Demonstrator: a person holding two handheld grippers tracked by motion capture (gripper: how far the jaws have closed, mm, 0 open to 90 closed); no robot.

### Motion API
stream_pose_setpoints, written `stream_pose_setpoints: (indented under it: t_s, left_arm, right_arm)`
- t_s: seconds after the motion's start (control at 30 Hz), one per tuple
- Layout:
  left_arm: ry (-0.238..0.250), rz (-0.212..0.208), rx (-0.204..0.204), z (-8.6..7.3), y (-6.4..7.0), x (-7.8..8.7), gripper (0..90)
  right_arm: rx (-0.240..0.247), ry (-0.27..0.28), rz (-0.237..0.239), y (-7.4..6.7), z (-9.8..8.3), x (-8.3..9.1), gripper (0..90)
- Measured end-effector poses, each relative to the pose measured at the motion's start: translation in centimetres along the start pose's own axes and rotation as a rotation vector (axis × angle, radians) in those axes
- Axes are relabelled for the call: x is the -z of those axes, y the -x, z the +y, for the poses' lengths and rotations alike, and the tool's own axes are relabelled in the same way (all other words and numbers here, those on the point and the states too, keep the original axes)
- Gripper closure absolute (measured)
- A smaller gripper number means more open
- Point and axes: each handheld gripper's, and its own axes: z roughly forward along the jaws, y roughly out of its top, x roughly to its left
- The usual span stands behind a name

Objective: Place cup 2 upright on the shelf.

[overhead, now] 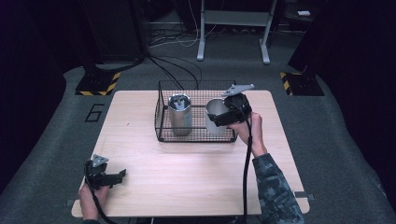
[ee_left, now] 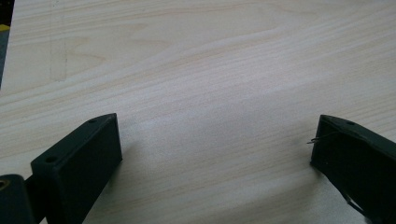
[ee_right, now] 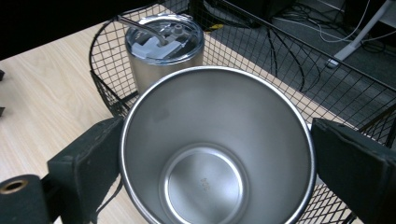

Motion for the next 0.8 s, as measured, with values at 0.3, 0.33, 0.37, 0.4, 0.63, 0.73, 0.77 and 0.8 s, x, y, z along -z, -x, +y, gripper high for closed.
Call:
stream_pose_setpoints:
  t_s: [0.3,0.33,0.37,0.4,0.63,0.73,0.77,0.8]
  left_arm:
    - [-0.001,0.0,0.0,0.0,0.0,0.0,1.5]
    - [0.0,0.0,0.0,0.0,0.0,0.0,1.5]
    - [0.0,0.0,0.0,0.0,0.0,0.0,1.5]
    - [0.0,0.001,0.0,0.0,0.0,0.0,1.5]
    - [0.001,0.0,-0.001,0.0,0.0,0.0,1.5]
    - [0.0,0.0,-0.001,0.0,0.0,0.0,1.5]
    - [0.001,0.0,0.0,0.0,0.0,0.0,1.5]
    - [0.001,0.0,0.0,0.0,0.0,0.0,1.5]
  right_arm:
    - [-0.015,-0.011,-0.005,0.7,0.6,-1.1,5.5]
    - [-0.001,-0.006,-0.005,0.9,0.7,-1.2,5.5]
    - [-0.016,-0.012,-0.005,0.9,0.8,-1.2,5.5]
    - [-0.008,-0.004,-0.005,1.0,0.8,-1.4,5.5]
    - [-0.018,-0.019,-0.008,1.2,0.9,-2.4,5.5]
    - [-0.02,-0.022,-0.01,1.2,0.9,-2.8,5.5]
    - [-0.019,-0.033,-0.007,1.3,1.0,-2.9,5.5]
    - [-0.017,-0.031,-0.006,1.3,1.0,-3.0,5.5]
